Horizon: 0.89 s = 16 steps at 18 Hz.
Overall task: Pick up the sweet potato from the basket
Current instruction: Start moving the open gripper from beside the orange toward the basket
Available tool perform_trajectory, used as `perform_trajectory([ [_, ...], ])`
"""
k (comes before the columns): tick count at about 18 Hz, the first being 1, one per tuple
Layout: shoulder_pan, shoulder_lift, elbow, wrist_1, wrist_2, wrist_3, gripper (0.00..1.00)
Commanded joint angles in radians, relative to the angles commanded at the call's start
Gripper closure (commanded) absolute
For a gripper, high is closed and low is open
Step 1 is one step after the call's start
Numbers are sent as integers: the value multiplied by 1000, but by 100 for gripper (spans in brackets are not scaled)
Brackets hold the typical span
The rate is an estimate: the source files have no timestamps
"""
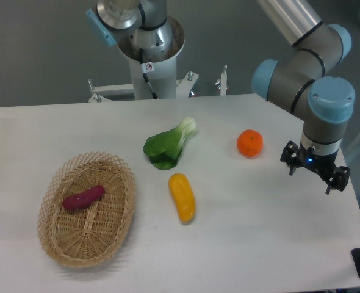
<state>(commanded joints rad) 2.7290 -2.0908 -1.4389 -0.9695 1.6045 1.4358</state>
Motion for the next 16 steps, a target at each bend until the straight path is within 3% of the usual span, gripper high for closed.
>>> perform_trajectory([
  [13, -11, 3, -11, 2, -3, -20, 0],
  [16, -28, 3, -17, 3, -6, -86, 0],
])
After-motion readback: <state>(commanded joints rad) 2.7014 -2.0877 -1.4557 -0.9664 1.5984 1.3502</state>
